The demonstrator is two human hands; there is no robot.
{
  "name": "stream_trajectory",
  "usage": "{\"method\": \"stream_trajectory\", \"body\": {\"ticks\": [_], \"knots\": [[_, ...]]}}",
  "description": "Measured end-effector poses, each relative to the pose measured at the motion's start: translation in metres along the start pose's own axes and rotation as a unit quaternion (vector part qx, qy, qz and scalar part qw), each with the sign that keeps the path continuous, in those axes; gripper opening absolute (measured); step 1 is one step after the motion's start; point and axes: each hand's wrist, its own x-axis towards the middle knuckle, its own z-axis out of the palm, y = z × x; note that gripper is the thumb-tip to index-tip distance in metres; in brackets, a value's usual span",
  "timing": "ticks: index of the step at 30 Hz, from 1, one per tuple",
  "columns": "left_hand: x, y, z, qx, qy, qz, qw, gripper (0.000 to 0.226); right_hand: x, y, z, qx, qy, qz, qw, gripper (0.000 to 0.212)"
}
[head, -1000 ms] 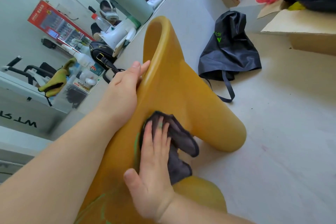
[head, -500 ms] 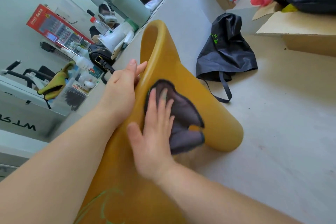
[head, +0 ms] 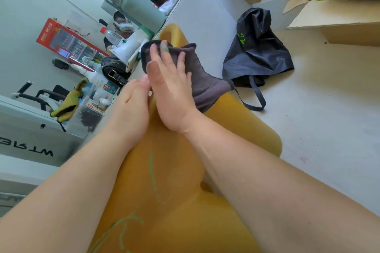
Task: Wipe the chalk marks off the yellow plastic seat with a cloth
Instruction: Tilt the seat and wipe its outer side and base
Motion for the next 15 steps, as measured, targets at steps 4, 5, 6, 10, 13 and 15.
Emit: {"method": "stream_trajectory", "body": {"ticks": [4,5,6,10,13,15], "knots": [[-0.007,0.004,-0.001,0.004,0.034,0.027,0.999,0.057,-0.024,0.031,0.013,0.040,0.055,0.122,0.990,0.098],[-0.009,0.006,-0.002,0.028,0.041,0.044,0.998,0.056,-0.037,0.040,0.017,0.040,0.060,0.169,0.983,0.096],[-0.012,0.008,-0.002,0.049,0.043,0.062,0.996,0.054,-0.053,0.048,0.023,0.046,0.061,0.214,0.974,0.096],[-0.015,0.009,-0.006,0.060,0.047,0.084,0.994,0.051,-0.127,0.075,0.044,0.152,0.040,0.354,0.922,0.082],[-0.020,0.009,-0.007,0.072,0.043,0.069,0.994,0.049,-0.146,0.069,0.049,0.171,0.025,0.391,0.904,0.091],[-0.021,0.010,-0.012,0.092,0.025,0.075,0.993,0.040,-0.146,0.048,0.055,0.105,0.003,0.334,0.937,0.105]]}}
